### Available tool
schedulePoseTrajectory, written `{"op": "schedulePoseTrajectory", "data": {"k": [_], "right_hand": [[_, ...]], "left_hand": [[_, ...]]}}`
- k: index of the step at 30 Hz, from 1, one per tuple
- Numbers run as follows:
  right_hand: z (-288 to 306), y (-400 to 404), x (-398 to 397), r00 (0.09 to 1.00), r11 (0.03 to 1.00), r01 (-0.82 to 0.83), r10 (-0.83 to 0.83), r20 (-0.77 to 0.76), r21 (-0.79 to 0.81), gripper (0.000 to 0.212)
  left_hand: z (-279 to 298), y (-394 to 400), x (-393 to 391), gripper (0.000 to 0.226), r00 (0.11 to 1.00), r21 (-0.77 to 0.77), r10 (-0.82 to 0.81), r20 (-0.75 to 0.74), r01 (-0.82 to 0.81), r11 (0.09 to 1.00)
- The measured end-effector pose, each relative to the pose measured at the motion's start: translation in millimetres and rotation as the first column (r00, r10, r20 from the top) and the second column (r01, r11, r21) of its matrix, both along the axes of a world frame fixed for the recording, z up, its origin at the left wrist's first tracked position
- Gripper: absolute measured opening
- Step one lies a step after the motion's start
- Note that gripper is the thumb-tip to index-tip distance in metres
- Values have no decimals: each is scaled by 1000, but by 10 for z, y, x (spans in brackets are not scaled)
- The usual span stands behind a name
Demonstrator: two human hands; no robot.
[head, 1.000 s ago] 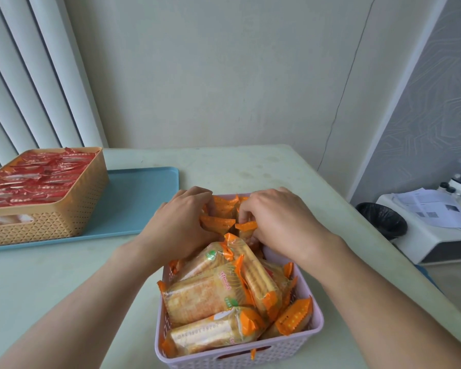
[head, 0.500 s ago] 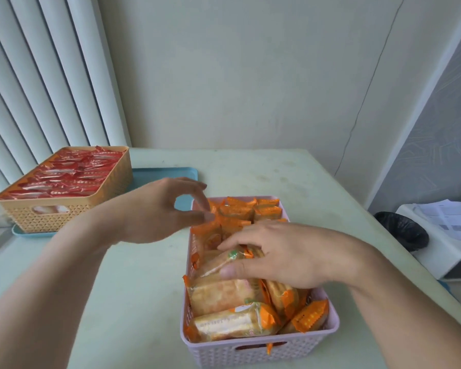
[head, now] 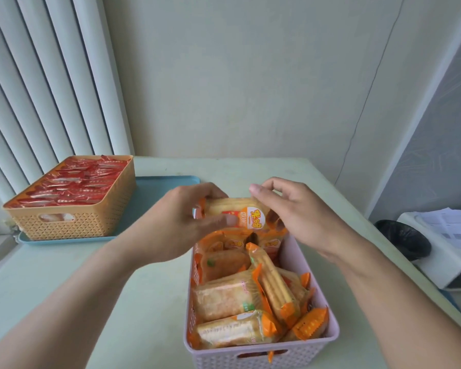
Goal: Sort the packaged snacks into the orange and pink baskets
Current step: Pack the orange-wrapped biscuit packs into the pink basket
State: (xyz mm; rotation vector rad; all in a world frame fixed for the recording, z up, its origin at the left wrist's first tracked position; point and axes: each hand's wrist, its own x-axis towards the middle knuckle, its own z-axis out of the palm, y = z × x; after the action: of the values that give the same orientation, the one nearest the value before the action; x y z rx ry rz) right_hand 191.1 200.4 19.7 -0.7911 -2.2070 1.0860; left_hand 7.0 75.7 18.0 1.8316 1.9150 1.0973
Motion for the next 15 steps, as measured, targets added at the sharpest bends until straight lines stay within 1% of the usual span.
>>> {"op": "schedulePoseTrajectory", "data": {"k": [2,4,5,6,7,8,10,11,12,13,15], "right_hand": [[-23,23,6,999,999,-44,44,27,6,54],[-22,9,16,994,995,-98,99,40,-35,69],[-20,-1,20,992,992,-115,117,48,-41,68],[-24,0,17,992,992,-121,122,38,-25,57],[-28,0,10,994,994,-110,110,-7,-10,43],[-32,-4,-3,994,997,-82,81,-74,-15,36],[-61,-15,-37,985,999,-23,17,-172,-32,45],[-92,-19,-58,983,999,-10,3,-186,-37,51],[-106,-32,-77,982,999,-21,13,-191,-43,53],[-132,-60,-105,983,996,-67,58,-176,-50,49],[-171,-75,-125,982,988,-150,144,-119,-48,30]], "left_hand": [[-28,23,-13,39,998,2,24,64,-24,1000],[-44,35,-28,45,987,22,52,152,-56,998],[-50,40,-40,41,984,30,59,167,-65,997],[-52,44,-47,35,986,30,62,155,-67,997],[-55,51,-55,29,990,23,56,133,-60,998],[-68,57,-65,25,993,10,46,111,-47,999],[-98,69,-84,23,998,-22,46,48,-45,999],[-121,69,-84,23,999,-32,54,-3,-54,998],[-129,82,-75,25,997,-37,56,-60,-58,998],[-146,77,-62,31,992,-44,56,-112,-62,997],[-154,86,-23,47,983,-58,54,-173,-65,996]]}}
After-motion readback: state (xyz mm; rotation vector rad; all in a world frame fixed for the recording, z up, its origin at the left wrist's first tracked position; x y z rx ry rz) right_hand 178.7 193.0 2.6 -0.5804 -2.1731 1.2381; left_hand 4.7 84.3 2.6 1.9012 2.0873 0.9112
